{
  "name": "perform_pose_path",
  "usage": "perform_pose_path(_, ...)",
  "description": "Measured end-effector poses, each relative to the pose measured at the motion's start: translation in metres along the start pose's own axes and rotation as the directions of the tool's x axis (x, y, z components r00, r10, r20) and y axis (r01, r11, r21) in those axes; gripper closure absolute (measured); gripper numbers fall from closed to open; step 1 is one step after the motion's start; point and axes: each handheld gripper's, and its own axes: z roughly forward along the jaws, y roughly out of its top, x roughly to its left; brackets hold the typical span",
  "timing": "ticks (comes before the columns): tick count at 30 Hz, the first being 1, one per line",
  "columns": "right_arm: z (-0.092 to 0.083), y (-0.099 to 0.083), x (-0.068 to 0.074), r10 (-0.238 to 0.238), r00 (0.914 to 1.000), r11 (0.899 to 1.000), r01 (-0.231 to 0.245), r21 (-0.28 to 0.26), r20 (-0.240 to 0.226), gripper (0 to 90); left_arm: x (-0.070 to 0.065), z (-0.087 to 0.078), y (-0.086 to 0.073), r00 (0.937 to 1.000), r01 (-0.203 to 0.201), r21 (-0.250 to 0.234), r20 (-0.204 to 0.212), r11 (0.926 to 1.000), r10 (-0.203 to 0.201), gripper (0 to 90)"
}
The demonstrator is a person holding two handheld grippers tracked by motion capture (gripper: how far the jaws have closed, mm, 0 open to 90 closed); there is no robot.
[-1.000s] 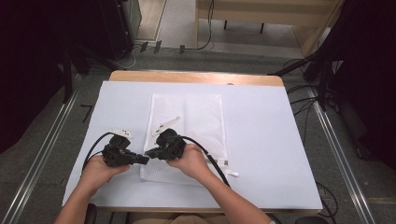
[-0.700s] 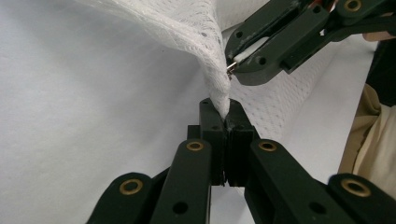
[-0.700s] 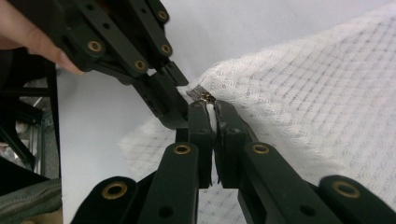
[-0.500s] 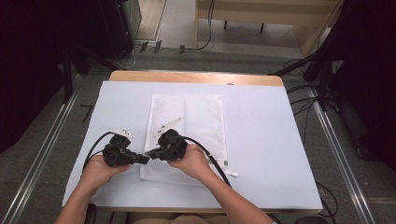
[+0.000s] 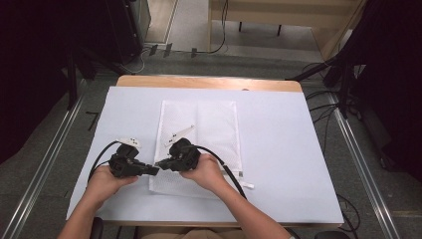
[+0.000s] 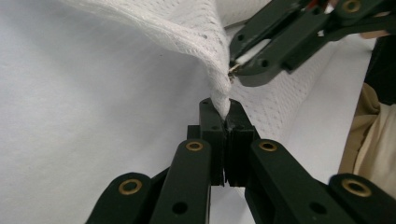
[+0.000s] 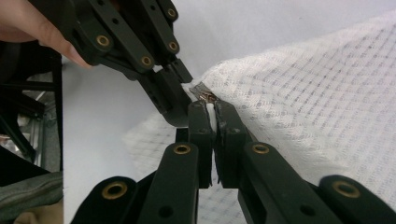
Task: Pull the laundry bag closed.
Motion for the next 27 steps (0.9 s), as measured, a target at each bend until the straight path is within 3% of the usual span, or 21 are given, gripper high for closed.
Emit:
perform_pose_path(4, 0.001, -0.004, -0.002, 0.0, 1.0, 1.0, 0.0, -0.002, 0.001, 88.6, -0.001, -0.001, 0.0, 1.0, 0.001, -0.006, -0.007, 1.0, -0.001, 89.7)
perform_pose_path(7, 0.0, -0.007, 0.0, -0.01, 0.9995, 1.0, 0.01, -0.019, 0.028, 88.7, -0.002, -0.001, 0.0, 1.0, -0.001, 0.004, -0.01, 1.0, 0.001, 89.8)
perform_pose_path(13, -0.001, -0.01, -0.001, 0.01, 0.9997, 1.0, -0.009, -0.007, 0.021, 88.7, -0.003, 0.001, 0.001, 0.9999, -0.007, 0.006, -0.014, 1.0, 0.007, 89.8)
perform_pose_path(27, 0.0, -0.007, 0.003, -0.024, 0.9996, 1.0, 0.024, 0.014, -0.017, 88.6, -0.001, 0.006, 0.004, 0.9996, -0.023, 0.016, -0.016, 0.9996, 0.023, 81.6)
